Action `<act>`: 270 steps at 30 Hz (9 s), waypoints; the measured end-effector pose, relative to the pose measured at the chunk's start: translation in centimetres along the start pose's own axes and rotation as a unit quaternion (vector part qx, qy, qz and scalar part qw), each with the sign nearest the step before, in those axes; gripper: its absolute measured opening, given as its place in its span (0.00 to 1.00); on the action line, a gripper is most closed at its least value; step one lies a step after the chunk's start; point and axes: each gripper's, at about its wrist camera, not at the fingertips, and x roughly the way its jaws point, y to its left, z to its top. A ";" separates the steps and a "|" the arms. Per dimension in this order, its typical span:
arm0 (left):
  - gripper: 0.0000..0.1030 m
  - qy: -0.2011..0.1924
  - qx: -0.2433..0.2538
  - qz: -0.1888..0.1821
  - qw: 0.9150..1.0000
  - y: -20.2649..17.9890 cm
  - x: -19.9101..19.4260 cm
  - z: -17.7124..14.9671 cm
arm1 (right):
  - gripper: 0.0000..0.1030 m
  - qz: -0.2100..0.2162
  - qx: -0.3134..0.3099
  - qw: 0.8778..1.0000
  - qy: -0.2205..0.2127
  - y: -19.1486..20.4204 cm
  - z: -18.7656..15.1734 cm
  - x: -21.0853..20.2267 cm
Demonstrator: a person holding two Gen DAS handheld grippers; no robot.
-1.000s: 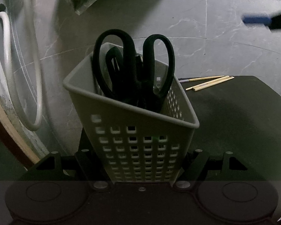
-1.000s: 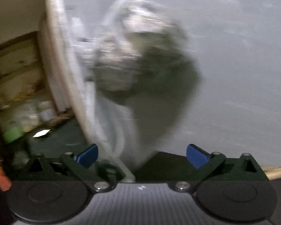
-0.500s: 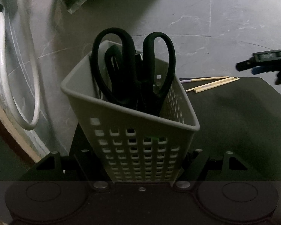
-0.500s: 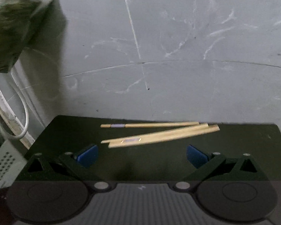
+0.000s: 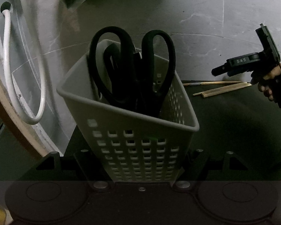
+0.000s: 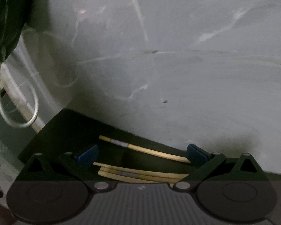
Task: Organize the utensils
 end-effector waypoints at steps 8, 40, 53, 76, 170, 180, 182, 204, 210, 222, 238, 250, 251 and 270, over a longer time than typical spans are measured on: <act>0.75 0.002 -0.006 0.007 1.000 -0.5 0.1 0.2 | 0.99 0.051 -0.019 0.998 0.031 -0.7 1.3 2.5; 0.75 -0.007 0.018 -0.021 1.000 0.4 0.1 0.1 | 0.70 0.027 -0.095 0.986 0.132 0.7 -3.8 -3.2; 0.75 -0.018 0.055 -0.066 0.996 1.6 0.4 0.0 | 0.33 -0.030 -0.007 0.996 0.088 6.2 -8.7 -5.8; 0.75 -0.037 0.087 -0.125 0.988 4.1 1.2 -0.3 | 0.45 -0.169 0.184 0.968 0.029 7.3 -8.2 -3.9; 0.74 -0.028 0.085 -0.114 0.989 3.6 1.6 0.1 | 0.02 -0.133 0.108 0.982 0.086 6.5 -4.6 -1.7; 0.74 -0.028 0.085 -0.114 0.989 3.7 1.5 0.1 | 0.09 -0.137 0.072 0.981 0.114 7.5 -4.5 -0.8; 0.74 -0.028 0.085 -0.114 0.989 3.7 1.5 0.1 | 0.09 -0.139 0.067 0.981 0.116 7.7 -4.4 -0.6; 0.74 -0.029 0.083 -0.117 0.989 3.8 1.6 0.2 | 0.31 -0.111 0.120 0.980 0.117 7.2 -4.5 -0.9; 0.74 -0.029 0.083 -0.119 0.989 3.9 1.6 0.1 | 0.31 -0.124 0.091 0.980 0.124 8.0 -4.4 -0.6; 0.74 -0.029 0.082 -0.120 0.989 4.0 1.6 0.2 | 0.31 -0.171 0.036 0.972 0.157 9.8 -4.0 0.2; 0.74 -0.025 0.074 -0.124 0.989 4.1 1.6 -0.2 | 0.26 -0.173 0.030 0.955 0.238 10.9 -2.4 1.6; 0.73 -0.030 0.071 -0.129 0.989 4.6 1.7 -0.5 | 0.12 -0.162 -0.003 0.960 0.227 11.2 -2.9 1.5; 0.73 -0.030 0.071 -0.129 0.989 4.6 1.7 -0.6 | 0.12 -0.161 0.000 0.962 0.220 11.3 -3.1 1.4; 0.74 -0.032 0.078 -0.136 0.987 4.8 1.9 -0.4 | 0.12 -0.141 0.059 0.977 0.148 11.1 -5.4 -0.7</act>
